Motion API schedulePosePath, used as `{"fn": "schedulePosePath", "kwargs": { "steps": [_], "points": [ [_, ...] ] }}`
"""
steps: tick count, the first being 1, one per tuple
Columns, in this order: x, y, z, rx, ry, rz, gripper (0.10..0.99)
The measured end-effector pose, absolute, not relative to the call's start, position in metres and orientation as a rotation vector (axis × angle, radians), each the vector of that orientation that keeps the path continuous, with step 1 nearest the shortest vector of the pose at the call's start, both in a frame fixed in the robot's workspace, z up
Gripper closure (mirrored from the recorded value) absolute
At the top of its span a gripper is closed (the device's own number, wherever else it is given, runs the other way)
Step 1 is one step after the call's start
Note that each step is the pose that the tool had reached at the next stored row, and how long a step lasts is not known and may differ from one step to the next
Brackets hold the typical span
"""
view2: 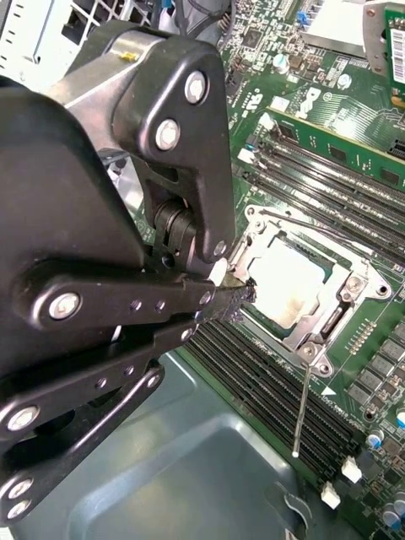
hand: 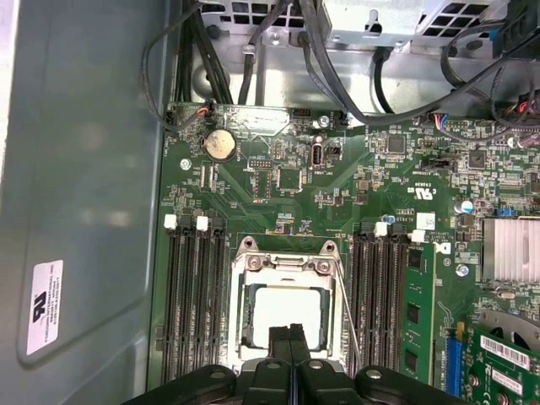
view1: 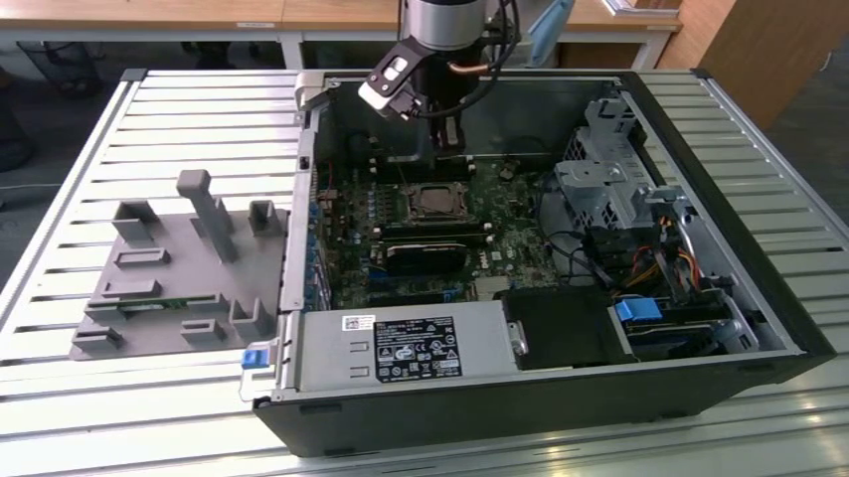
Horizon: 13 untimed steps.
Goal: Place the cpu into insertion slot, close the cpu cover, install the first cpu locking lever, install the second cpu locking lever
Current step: 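Install the first cpu locking lever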
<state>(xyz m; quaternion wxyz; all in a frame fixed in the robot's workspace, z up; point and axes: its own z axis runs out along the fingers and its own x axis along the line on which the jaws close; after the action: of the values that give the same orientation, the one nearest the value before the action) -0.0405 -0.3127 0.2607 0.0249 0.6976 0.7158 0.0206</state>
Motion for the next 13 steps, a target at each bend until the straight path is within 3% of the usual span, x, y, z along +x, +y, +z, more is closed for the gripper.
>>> {"fn": "schedulePosePath", "kwargs": {
  "steps": [13],
  "points": [
    [-0.0405, -0.3127, 0.2642, 2.157, 2.214, 0.064, 0.98]
  ]
}}
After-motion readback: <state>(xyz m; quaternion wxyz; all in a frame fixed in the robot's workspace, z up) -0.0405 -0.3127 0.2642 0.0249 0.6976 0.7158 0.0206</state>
